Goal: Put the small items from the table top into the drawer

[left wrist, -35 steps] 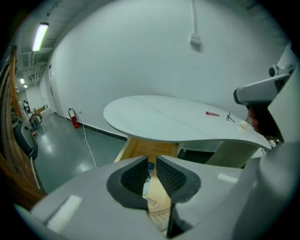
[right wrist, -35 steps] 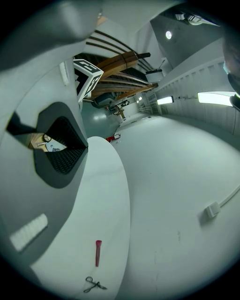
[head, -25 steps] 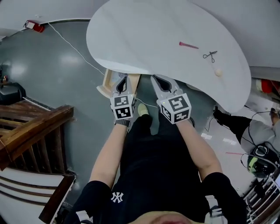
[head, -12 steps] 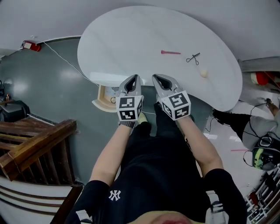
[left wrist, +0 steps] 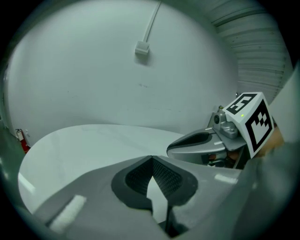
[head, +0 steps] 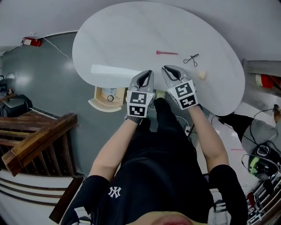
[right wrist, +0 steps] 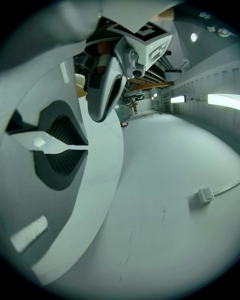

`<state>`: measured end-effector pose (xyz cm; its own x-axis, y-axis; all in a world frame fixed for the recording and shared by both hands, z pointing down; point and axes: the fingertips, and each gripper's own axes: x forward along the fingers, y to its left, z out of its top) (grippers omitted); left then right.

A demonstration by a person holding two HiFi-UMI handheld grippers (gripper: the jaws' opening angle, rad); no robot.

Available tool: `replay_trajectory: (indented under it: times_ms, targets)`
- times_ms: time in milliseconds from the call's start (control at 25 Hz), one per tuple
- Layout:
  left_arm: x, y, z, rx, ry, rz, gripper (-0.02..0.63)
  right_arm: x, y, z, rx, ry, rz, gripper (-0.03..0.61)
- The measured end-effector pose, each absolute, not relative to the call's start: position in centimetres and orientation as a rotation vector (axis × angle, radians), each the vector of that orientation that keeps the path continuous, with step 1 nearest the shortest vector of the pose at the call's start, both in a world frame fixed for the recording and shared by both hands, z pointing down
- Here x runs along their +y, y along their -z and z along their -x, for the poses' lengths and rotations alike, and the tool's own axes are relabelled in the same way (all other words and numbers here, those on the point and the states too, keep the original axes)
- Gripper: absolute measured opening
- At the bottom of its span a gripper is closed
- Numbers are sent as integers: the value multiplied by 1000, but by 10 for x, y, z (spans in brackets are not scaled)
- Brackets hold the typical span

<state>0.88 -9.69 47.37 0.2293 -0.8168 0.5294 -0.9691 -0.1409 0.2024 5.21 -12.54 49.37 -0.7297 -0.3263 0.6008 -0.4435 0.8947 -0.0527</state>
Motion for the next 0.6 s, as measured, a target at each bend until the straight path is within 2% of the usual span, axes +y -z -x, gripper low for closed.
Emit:
replay_trajectory:
  times_ms: [600]
  targets:
    - [-144, -509, -29, -1642, -480, -1914, 0, -202, -558, -71, -2278, -35, -353, 101]
